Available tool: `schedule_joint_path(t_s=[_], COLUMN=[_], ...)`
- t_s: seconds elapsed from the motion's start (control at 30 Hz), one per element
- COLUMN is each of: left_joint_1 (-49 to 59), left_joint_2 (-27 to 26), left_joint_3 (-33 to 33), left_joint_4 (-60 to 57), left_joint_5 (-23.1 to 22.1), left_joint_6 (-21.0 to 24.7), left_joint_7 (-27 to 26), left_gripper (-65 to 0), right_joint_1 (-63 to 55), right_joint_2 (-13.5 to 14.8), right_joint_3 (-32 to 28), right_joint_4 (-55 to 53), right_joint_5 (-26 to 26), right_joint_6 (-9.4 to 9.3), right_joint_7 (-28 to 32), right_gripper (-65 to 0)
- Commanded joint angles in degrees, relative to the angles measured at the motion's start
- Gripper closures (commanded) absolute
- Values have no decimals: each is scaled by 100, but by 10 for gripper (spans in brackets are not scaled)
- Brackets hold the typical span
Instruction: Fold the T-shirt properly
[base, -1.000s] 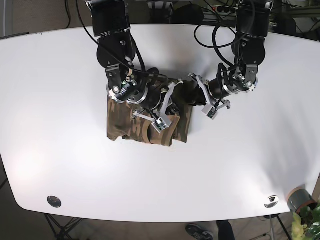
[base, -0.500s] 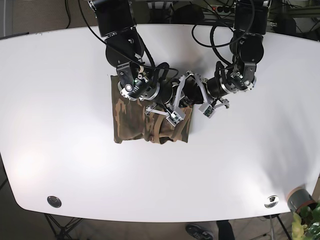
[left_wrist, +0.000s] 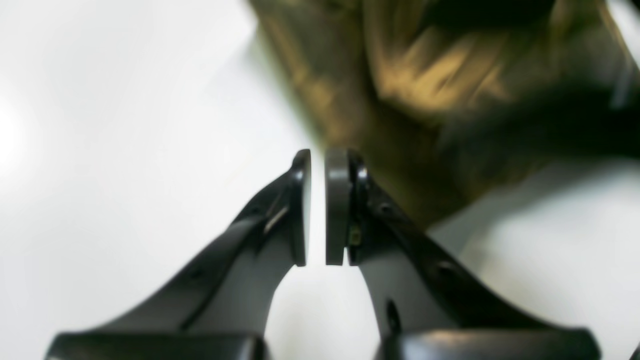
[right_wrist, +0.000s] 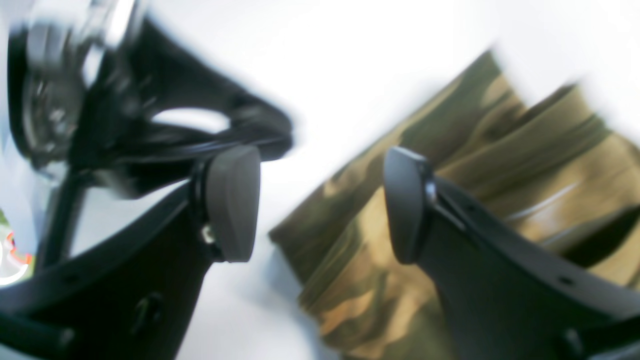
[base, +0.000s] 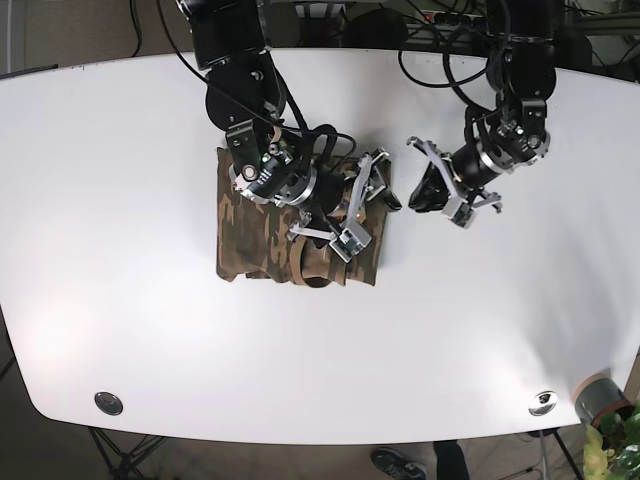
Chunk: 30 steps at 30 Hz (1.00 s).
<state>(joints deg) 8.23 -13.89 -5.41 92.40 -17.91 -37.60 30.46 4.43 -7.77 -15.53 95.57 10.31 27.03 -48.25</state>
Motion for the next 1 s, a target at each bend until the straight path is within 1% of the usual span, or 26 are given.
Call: schedule_joint_path(t_s=[0.0,0.07,0.17,0.27,0.37,0.43,0.5,0.57,0.63,0.67,0.73,0.8,0.83,0.93,0.97], left_joint_1=[25,140,254,342,491,491,500,544,544,535,500,500,491,263,192], left_joint_2=[-57,-127,-207,-207,-198,-180,-171,-163,-163,-163,-127,4,75,233,268], left_joint_3=[-255,-369,-448,-448,-474,-474,-457,-457,-448,-448,-439,-439,-439,-430,-404], left_joint_4=[153,153,136,145,153,145,136,145,127,118,118,118,127,109,65], left_joint_5=[-95,-95,-95,-95,-103,-103,-103,-103,-103,-103,-95,-77,-68,-51,-51], left_joint_6=[-24,-24,-24,-24,-24,-24,-24,-24,-24,-24,-24,-24,-24,-24,-15], left_joint_7=[-123,-123,-123,-123,-140,-140,-140,-140,-140,-140,-140,-140,-140,-123,-123], left_gripper=[-31,-31,-31,-31,-31,-31,-31,-31,-31,-31,-31,-31,-31,-31,-31], right_joint_1=[248,309,696,1012,1232,1426,1593,1645,1645,1654,1654,1610,1601,1593,1593], right_joint_2=[-45,-45,-45,-45,-45,-45,-45,-45,-36,-10,140,201,210,324,342], right_joint_3=[239,274,274,265,247,239,239,239,239,239,239,239,239,239,239], right_joint_4=[56,-58,-418,-788,-1087,-1438,-1922,-2194,-2397,-2476,-2546,-2546,-2546,-2564,-2564], right_joint_5=[20,38,11,11,11,11,11,11,2,2,2,2,2,11,11], right_joint_6=[-263,-492,-852,-1177,-1318,-1362,-1371,-1388,-1485,-1547,-1626,-1643,-1643,-1643,-1643], right_joint_7=[126,126,126,126,144,311,653,856,1032,1119,1269,1330,1330,1339,1339], right_gripper=[-379,-396,-499,-556,-553,-553,-553,-553,-553,-553,-553,-545,-530,-395,-339])
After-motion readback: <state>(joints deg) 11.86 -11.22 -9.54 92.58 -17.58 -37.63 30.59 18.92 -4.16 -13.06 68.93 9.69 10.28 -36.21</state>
